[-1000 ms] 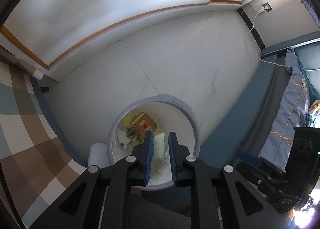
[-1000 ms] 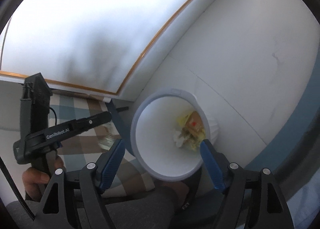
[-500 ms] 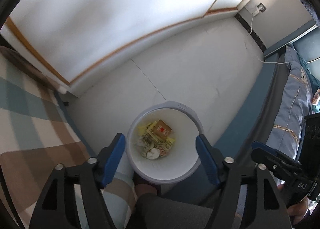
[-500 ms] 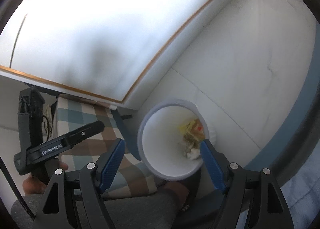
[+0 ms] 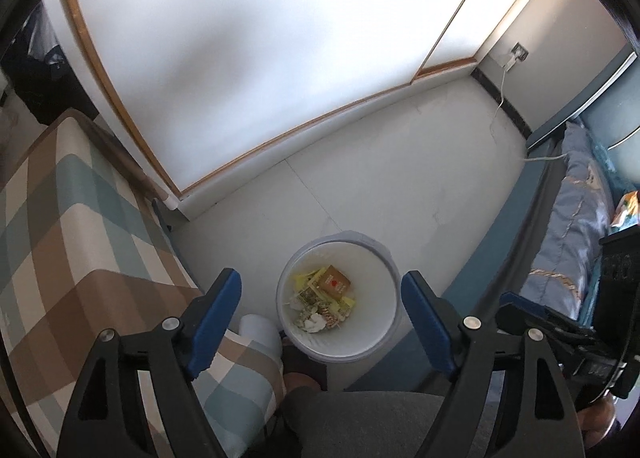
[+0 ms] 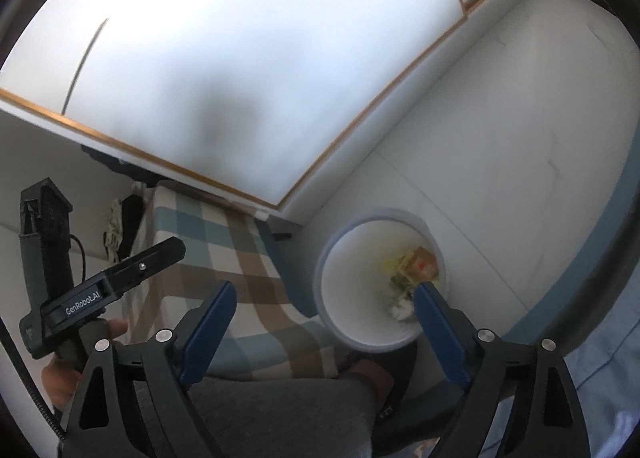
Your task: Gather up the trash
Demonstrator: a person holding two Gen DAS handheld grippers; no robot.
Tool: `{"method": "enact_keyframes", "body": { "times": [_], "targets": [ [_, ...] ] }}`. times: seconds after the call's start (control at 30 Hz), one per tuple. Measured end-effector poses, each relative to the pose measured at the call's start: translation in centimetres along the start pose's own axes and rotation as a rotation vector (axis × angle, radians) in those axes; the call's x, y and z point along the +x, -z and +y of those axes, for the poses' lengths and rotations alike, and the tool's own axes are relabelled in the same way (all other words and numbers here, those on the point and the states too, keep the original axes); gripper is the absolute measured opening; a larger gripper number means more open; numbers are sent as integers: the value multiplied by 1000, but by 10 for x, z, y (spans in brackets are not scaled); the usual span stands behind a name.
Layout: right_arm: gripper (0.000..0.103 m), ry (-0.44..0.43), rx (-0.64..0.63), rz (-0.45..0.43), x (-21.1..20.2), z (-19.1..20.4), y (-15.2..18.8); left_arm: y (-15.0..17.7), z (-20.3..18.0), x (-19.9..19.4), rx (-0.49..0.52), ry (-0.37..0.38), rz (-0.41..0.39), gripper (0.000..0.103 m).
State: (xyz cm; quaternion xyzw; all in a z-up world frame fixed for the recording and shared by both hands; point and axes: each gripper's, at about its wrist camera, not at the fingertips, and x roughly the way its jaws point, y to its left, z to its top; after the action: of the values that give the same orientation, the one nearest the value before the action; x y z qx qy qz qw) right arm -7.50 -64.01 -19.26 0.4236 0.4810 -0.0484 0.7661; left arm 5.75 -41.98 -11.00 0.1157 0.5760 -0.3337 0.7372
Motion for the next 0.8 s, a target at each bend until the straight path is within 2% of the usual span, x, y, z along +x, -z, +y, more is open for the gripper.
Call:
{"method": "enact_keyframes", "body": {
  "times": [0.37,0.8],
  "targets": [
    [93,-10,-1,-8,-12,7,4,7,-7,-15,21,-50,-35,80],
    [94,-2,14,-19,-17,9,7,11,-9,-21,15,-43,-29,80]
  ]
}}
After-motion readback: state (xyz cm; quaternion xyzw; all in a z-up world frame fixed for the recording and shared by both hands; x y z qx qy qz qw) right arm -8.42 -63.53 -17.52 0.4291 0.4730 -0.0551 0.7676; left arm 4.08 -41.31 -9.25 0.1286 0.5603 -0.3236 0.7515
